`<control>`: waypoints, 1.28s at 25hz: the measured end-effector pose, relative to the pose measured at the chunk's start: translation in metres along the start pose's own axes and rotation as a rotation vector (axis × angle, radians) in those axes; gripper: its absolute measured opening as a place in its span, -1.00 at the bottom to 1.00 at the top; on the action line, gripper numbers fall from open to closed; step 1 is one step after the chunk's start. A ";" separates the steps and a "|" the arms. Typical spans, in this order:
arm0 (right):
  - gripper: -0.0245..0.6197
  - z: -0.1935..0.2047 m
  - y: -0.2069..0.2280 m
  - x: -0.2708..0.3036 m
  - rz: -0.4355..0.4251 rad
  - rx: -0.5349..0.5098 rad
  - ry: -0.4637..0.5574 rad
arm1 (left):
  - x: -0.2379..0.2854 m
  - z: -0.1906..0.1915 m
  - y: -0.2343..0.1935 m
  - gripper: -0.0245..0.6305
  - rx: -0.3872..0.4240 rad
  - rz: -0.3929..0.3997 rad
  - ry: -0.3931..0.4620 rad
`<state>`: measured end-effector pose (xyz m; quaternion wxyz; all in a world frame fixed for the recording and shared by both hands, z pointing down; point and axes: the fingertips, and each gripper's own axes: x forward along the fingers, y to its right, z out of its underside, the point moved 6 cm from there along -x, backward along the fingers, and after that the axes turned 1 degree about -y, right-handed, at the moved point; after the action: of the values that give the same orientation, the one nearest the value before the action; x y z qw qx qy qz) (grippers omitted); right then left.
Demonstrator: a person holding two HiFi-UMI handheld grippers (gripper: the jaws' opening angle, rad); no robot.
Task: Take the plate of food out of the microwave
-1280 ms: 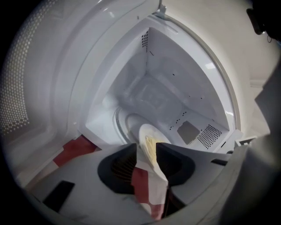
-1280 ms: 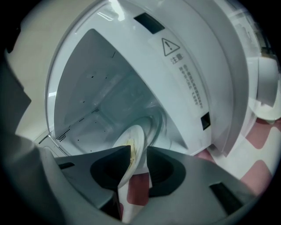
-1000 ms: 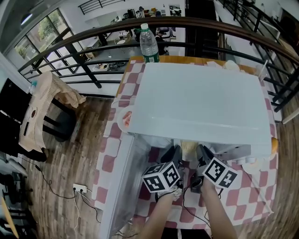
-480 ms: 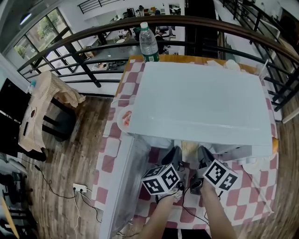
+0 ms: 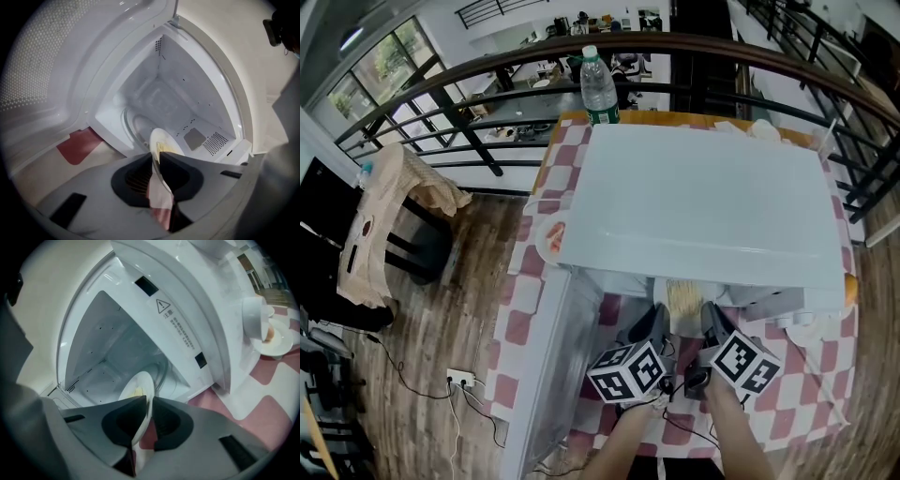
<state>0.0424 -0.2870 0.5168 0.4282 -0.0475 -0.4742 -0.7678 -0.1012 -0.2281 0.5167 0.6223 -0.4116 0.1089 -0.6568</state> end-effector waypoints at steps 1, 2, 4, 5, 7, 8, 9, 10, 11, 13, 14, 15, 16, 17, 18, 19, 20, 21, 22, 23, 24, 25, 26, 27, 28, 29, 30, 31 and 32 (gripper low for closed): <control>-0.79 0.001 0.000 -0.003 0.002 0.003 -0.001 | -0.002 0.002 0.001 -0.73 -0.001 0.001 -0.003; -0.80 0.001 0.000 -0.006 0.003 0.007 -0.003 | -0.004 0.003 0.002 -0.73 -0.002 0.001 -0.005; -0.79 0.004 0.001 -0.012 0.004 0.011 -0.005 | -0.009 0.006 0.005 -0.73 0.000 0.001 -0.009; -0.79 0.005 0.000 -0.016 0.004 0.006 -0.006 | -0.011 0.007 0.006 -0.73 0.002 0.001 -0.009; -0.79 0.007 -0.001 -0.023 0.004 -0.010 -0.007 | -0.017 0.008 0.009 -0.73 0.002 0.002 -0.011; -0.78 0.008 -0.001 -0.026 0.005 -0.019 -0.008 | -0.021 0.010 0.010 -0.73 0.000 0.002 -0.012; -0.78 0.010 -0.001 -0.030 0.007 -0.025 -0.009 | -0.024 0.012 0.011 -0.73 -0.002 0.001 -0.013; -0.78 0.011 -0.002 -0.033 0.008 -0.027 -0.011 | -0.028 0.013 0.013 -0.73 -0.005 0.000 -0.014; -0.78 0.012 -0.002 -0.037 0.007 -0.028 -0.012 | -0.031 0.015 0.014 -0.73 -0.008 0.000 -0.013; -0.78 0.013 -0.004 -0.044 0.008 -0.030 -0.013 | -0.038 0.017 0.018 -0.74 -0.012 0.000 -0.010; -0.78 0.012 -0.005 -0.048 0.012 -0.035 -0.009 | -0.041 0.018 0.019 -0.73 -0.012 -0.001 -0.008; -0.78 0.011 -0.005 -0.052 0.021 -0.045 0.000 | -0.044 0.018 0.021 -0.73 -0.011 -0.001 -0.006; -0.78 0.010 -0.006 -0.056 0.029 -0.055 0.009 | -0.047 0.018 0.022 -0.74 -0.010 -0.002 -0.004; -0.78 0.011 -0.007 -0.059 0.028 -0.054 0.011 | -0.049 0.019 0.024 -0.74 -0.009 -0.002 -0.002; -0.78 0.013 -0.008 -0.062 0.019 -0.043 0.005 | -0.052 0.019 0.025 -0.74 -0.009 -0.002 -0.001; -0.78 0.016 -0.009 -0.065 0.010 -0.032 -0.002 | -0.055 0.020 0.028 -0.74 -0.009 -0.002 -0.001; -0.77 0.017 -0.009 -0.068 0.006 -0.029 -0.007 | -0.058 0.021 0.030 -0.74 -0.010 -0.002 -0.002; -0.77 0.017 -0.010 -0.072 0.004 -0.032 -0.009 | -0.061 0.022 0.033 -0.74 -0.009 -0.003 -0.003; -0.77 0.017 -0.011 -0.076 0.003 -0.037 -0.009 | -0.063 0.022 0.035 -0.74 -0.007 -0.003 -0.003; -0.77 0.016 -0.011 -0.079 0.003 -0.042 -0.008 | -0.066 0.023 0.037 -0.74 -0.005 -0.001 -0.002; -0.77 0.016 -0.012 -0.082 0.003 -0.044 -0.006 | -0.068 0.024 0.039 -0.74 -0.004 0.002 -0.001; -0.77 0.016 -0.012 -0.085 0.003 -0.043 -0.003 | -0.070 0.024 0.041 -0.74 -0.004 0.005 0.001; -0.77 0.016 -0.012 -0.088 0.004 -0.040 -0.001 | -0.071 0.025 0.043 -0.74 -0.004 0.007 0.003; -0.77 0.016 -0.012 -0.091 0.003 -0.035 0.001 | -0.073 0.025 0.045 -0.74 -0.002 0.007 0.004; -0.77 0.017 -0.012 -0.094 0.003 -0.032 0.002 | -0.075 0.026 0.046 -0.74 0.002 0.006 0.005; -0.77 0.018 -0.012 -0.097 0.004 -0.029 0.003 | -0.077 0.027 0.048 -0.74 0.006 0.005 0.004; -0.77 0.018 -0.012 -0.101 0.005 -0.028 0.004 | -0.079 0.028 0.050 -0.74 0.010 0.004 0.002; -0.77 0.018 -0.012 -0.104 0.006 -0.028 0.005 | -0.081 0.028 0.052 -0.74 0.013 0.003 0.001; -0.77 0.018 -0.013 -0.107 0.006 -0.028 0.007 | -0.082 0.029 0.054 -0.74 0.016 0.003 0.000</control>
<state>0.0944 -0.2054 0.4668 0.4316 -0.0522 -0.4617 -0.7732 -0.0521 -0.1536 0.4661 0.6265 -0.4066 0.1042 -0.6567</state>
